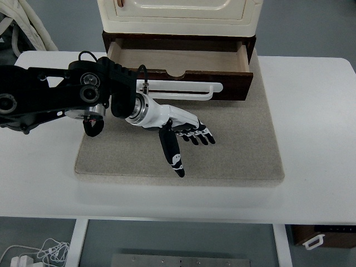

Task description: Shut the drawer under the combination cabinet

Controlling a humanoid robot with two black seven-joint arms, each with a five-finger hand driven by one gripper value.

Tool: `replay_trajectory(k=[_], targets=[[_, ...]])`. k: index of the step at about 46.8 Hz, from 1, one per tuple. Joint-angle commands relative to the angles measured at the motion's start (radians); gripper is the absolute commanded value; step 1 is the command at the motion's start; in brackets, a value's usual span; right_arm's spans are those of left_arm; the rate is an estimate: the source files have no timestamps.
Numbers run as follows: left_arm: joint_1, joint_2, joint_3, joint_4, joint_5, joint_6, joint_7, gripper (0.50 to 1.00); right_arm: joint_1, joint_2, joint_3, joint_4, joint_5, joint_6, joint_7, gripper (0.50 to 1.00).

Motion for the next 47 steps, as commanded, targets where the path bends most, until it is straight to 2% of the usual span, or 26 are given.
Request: replay_trajectory(k=[1,14,25,47], targets=[[-0.005,-0.011,-0.001,0.021,0.0,-0.001,0.018,1.0,0.0,0.0,0.0,0.001,0.001,0.0,0.0,0.952],[-0.025,-0.036,-0.001,0.111,0.056,-0.004,0.017,1.0,0.0,0.0,0.0,-0.001,0.0,0.0,0.0,0.952],[-0.025,-0.042,-0.002,0.148,0.07,-0.003,0.015,1.0,0.0,0.0,0.0,-0.001,0.0,0.0,0.0,0.952],[-0.027,-0.042,-0.068,0.248,0.09,-0.004,-0.005,1.0,0.0,0.0,0.0,0.001,0.0,0.001,0.0,0.952]])
